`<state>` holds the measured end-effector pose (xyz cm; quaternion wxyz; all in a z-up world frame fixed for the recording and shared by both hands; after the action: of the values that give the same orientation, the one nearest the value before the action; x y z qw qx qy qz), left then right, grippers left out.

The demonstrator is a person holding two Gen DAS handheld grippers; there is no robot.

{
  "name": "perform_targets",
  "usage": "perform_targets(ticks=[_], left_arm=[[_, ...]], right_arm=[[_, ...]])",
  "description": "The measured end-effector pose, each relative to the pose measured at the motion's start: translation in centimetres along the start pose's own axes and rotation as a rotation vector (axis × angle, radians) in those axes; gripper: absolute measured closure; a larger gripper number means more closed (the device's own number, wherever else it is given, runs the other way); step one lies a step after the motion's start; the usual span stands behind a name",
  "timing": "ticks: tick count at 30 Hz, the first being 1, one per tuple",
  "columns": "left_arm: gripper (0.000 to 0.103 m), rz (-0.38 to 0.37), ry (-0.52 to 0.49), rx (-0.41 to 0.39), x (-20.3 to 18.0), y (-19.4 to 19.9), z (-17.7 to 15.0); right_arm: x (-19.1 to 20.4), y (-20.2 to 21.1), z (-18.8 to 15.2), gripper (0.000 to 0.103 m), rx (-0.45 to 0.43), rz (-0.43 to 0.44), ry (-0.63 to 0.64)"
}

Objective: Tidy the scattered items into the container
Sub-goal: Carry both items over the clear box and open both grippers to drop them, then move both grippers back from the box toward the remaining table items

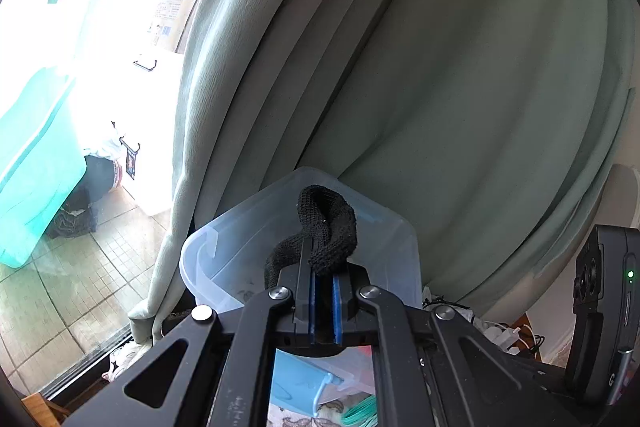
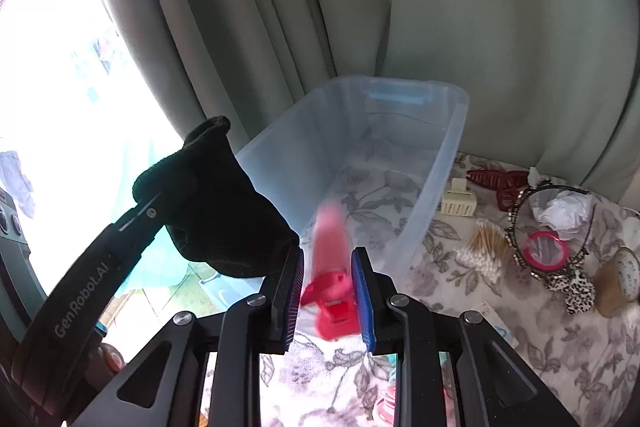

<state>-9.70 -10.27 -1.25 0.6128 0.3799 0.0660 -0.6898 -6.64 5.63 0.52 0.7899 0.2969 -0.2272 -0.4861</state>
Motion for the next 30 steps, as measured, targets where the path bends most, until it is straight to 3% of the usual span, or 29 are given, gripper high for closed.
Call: perform_targets(ticks=[12,14,16,17,23,26,30], left_arm=[[0.096,0.027,0.033,0.063,1.8,-3.3,-1.3],[0.092,0.036,0.035,0.076,1.2,-3.5,-2.4],[0.073,0.044,0.038,0.088,0.6,-3.8,-3.5],[0.07,0.046,0.045,0.088,0.7,-3.7,-3.4],[0.064,0.051,0.042,0.087,0.3,-2.7,-1.7],[0.051,0.056,0.043,0.09,0.1,-1.5,-1.1],[0.044,0.123,-0.028,0.125,-1.2,-0.7,-2.4]], right_arm=[[-0.1,-1.1,-0.4,0.078,0.006,0.002,0.006],[-0.2,-1.3,-0.3,0.078,0.003,0.003,0.009],[-0.2,-1.2,0.0,0.078,0.004,0.007,0.007],[-0.1,-1.1,0.1,0.078,0.005,0.01,0.006],[0.0,0.4,0.1,0.076,-0.004,0.008,-0.003],[-0.3,1.7,0.1,0.076,-0.014,-0.004,-0.019],[-0.8,4.2,-0.3,0.073,-0.028,-0.024,-0.045]])
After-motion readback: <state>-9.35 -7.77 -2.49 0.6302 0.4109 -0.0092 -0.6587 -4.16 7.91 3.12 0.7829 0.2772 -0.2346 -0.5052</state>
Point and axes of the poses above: each gripper's, at about its wrist camera, not at the fingertips, and y roughly against the way its jaws point, x to its left, z to its top, the point moved 2 cm from there along -y, roughly the way its jaws point, and after that the axes turned 13 degrees about y, right-handed, at the moved point
